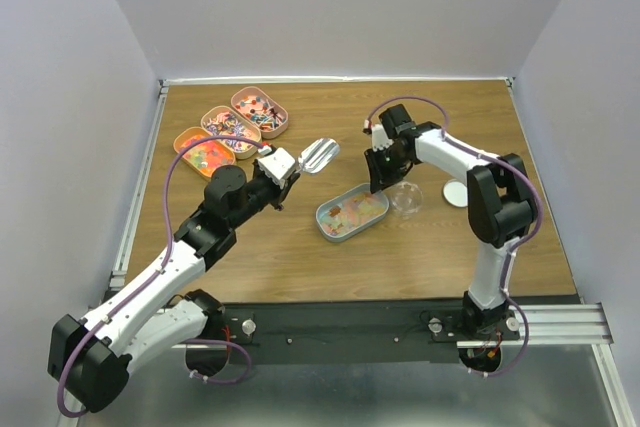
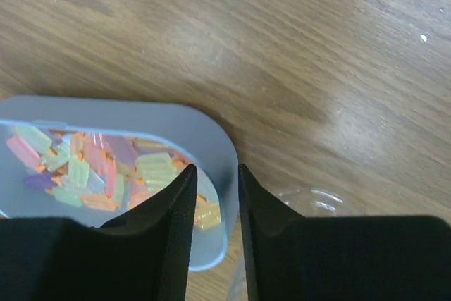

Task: Pack the candies
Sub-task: Move the storage box to the center of the board.

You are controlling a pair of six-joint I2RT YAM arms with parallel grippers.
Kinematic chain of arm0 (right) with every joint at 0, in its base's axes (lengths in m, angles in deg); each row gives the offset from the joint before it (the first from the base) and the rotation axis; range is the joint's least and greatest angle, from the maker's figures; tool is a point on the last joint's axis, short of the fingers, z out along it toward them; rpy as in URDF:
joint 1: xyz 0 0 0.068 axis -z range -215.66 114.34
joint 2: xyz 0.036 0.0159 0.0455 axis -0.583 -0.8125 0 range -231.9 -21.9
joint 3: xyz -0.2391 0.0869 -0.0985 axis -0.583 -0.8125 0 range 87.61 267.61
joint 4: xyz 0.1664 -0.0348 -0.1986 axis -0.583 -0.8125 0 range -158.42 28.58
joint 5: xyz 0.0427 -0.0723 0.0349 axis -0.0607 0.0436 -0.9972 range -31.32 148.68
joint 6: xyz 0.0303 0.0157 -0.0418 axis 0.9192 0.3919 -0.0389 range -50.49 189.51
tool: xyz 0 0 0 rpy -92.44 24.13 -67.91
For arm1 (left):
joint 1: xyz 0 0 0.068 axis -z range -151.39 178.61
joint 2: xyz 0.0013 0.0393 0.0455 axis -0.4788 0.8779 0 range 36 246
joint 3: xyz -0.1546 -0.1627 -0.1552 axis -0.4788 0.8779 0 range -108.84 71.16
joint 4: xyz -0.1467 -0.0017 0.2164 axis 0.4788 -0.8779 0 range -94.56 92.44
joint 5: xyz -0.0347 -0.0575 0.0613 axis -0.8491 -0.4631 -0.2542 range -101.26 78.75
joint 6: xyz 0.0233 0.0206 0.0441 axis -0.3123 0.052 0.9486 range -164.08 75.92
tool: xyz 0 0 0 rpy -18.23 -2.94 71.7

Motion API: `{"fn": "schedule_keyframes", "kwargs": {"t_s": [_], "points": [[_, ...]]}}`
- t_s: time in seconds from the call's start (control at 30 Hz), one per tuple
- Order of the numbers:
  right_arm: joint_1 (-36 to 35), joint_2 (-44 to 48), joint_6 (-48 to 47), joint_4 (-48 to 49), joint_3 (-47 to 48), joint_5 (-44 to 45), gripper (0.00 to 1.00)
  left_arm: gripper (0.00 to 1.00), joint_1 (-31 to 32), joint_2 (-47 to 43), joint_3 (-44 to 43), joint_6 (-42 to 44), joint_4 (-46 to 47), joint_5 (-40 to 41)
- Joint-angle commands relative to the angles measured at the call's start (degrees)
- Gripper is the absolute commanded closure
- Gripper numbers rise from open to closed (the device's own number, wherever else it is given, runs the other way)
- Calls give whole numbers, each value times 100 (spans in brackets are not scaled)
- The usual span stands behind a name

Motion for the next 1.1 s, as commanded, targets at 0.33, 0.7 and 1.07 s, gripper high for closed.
{"fn": "schedule_keyframes", "kwargs": {"t_s": [0.33, 0.7, 1.07], "points": [[-132, -718, -1487, -127, 1232, 1914, 96, 100, -47, 67, 74, 167, 188, -293], [35, -1387, -2746, 127, 2015, 2372, 95, 100, -56, 849, -278, 677, 118, -1066], [140, -1405, -3055, 567, 2181, 2127, 50, 100, -64, 1157, -383, 765, 39, -1243]]}}
